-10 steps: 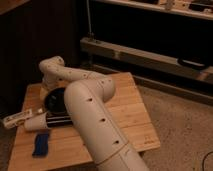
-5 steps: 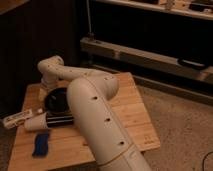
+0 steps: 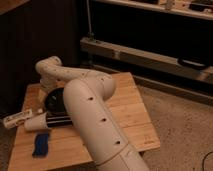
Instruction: Push the ceramic bowl across the table
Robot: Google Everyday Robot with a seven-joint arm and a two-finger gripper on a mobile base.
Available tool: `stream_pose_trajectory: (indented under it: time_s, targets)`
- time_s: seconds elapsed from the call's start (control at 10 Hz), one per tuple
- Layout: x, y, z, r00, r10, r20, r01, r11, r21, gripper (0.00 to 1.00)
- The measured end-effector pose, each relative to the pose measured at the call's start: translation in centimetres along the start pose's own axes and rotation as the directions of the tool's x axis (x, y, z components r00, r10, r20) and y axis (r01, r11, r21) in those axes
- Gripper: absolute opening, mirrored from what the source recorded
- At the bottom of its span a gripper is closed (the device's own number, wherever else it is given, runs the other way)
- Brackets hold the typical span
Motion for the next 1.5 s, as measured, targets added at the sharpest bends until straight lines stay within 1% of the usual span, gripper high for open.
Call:
stream_pose_trajectory:
  time_s: [0.3,0.5,0.7,0.9,1.2,1.4,1.5]
  targets:
    - [-0.3,-0.3,1.0,1.000,-0.004,-0.018,0.004,1.000,0.003,0.80]
    - [0.0,-0.2,1.2,0.999,-0.011,-0.038,0.011,1.000,0.009,0.80]
    - [0.7,-0.1,0.8,0.998,-0.018,-0.063,0.019,1.000,0.020,0.80]
    - [1.6,-0.2,0.1,0.997,-0.018,-0.079,0.021,0.999,0.029,0.80]
    - [2.4,0.0,-0.1,0.994,-0.023,-0.105,0.026,0.999,0.029,0.80]
    - [2.5,0.1,-0.1,0.993,-0.025,-0.111,0.028,0.999,0.028,0.80]
    - [3.0,0.5,0.0,0.990,-0.035,-0.134,0.038,0.999,0.026,0.80]
